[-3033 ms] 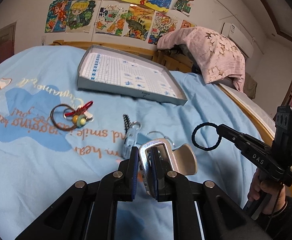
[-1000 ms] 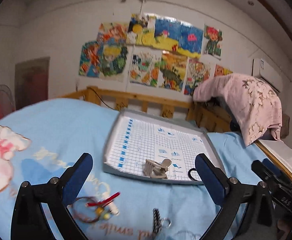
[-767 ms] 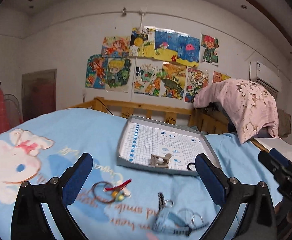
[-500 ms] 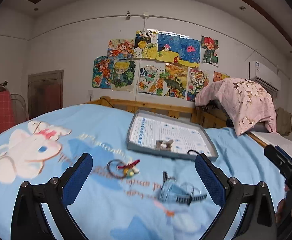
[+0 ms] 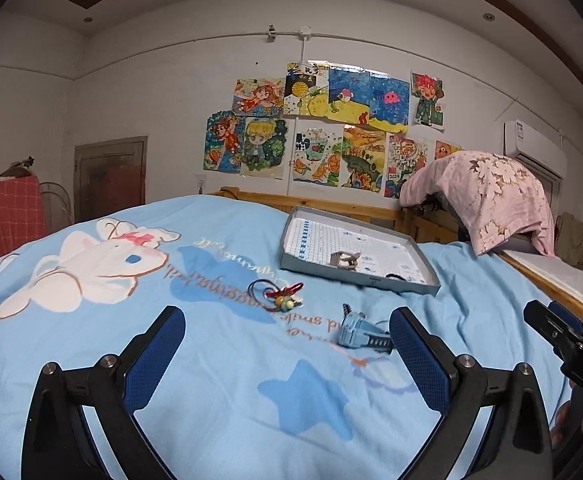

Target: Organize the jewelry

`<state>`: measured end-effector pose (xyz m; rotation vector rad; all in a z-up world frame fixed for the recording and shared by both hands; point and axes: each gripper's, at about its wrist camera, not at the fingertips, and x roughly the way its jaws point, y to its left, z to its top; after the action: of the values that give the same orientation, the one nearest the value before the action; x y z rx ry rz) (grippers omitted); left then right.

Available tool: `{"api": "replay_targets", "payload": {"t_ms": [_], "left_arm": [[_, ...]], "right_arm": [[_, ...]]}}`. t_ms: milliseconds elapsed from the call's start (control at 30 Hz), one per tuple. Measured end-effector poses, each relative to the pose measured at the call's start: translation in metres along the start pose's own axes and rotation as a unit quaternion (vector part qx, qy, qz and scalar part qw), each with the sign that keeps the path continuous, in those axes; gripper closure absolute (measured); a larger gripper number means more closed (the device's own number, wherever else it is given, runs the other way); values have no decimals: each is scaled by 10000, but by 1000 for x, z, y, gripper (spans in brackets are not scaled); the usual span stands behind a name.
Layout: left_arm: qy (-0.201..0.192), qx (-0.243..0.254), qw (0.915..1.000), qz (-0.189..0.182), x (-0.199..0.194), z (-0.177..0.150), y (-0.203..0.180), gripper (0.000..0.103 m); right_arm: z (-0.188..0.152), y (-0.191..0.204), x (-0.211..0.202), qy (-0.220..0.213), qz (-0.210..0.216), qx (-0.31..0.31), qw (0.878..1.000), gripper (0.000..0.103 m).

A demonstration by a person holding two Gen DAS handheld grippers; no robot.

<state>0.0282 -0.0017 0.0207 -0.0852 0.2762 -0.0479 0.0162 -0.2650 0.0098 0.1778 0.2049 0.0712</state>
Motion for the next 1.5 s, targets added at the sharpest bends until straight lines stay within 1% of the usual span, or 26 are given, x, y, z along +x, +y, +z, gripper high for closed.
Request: {"api": "replay_targets", "payload": {"t_ms": [233, 433, 533, 600, 667, 733, 900, 967, 1100, 1233, 1267, 1367, 1433, 1467, 1500], "left_arm": [[144, 64, 9999, 18, -4, -9, 1, 0], [101, 51, 9999, 40, -4, -10, 2, 0], [129, 15, 9999, 44, -1, -8, 3, 0], [219, 54, 9997, 50, 6, -4, 3, 0], [349, 202, 9992, 83, 18, 3, 4, 0], [400, 311, 9986, 141, 32, 12, 8, 0], [574, 574, 9967, 67, 66, 31, 17, 0], [616, 638, 9961, 37, 81, 36, 23, 0], [804, 788, 9935, -172, 113, 41, 32, 0], [1006, 734, 9911, -478, 148, 47, 42, 0], [1053, 684, 9906, -544, 155, 48, 45, 2], [1260, 471, 9883, -714, 185, 51, 55, 11], [1410, 322, 9863, -798, 204, 51, 61, 16], [1489, 239, 9850, -842, 215, 50, 64, 21], [1554, 183, 9838, -878, 224, 49, 66, 26]], "right_arm": [[-8, 0, -8, 136, -94, -11, 9999, 6], [-10, 3, -9, 156, -163, -46, 9997, 6], [-10, 4, -9, 160, -166, -56, 9997, 6], [-9, 5, -7, 173, -123, -41, 9998, 6], [-4, 6, 1, 241, -41, -90, 9997, 6], [3, 8, 11, 329, 2, -204, 9993, 6], [24, 4, 45, 459, 182, -339, 9982, 6], [32, 0, 59, 468, 263, -282, 9982, 6], [42, -2, 92, 536, 474, -46, 9974, 6], [37, 11, 125, 713, 684, -62, 9951, 6], [35, 14, 130, 744, 723, -93, 9946, 6], [24, 28, 150, 902, 903, -178, 9917, 7], [15, 39, 163, 1065, 1037, -268, 9885, 12], [12, 44, 168, 1149, 1071, -320, 9871, 16], [6, 50, 174, 1270, 1127, -403, 9847, 18]]}}
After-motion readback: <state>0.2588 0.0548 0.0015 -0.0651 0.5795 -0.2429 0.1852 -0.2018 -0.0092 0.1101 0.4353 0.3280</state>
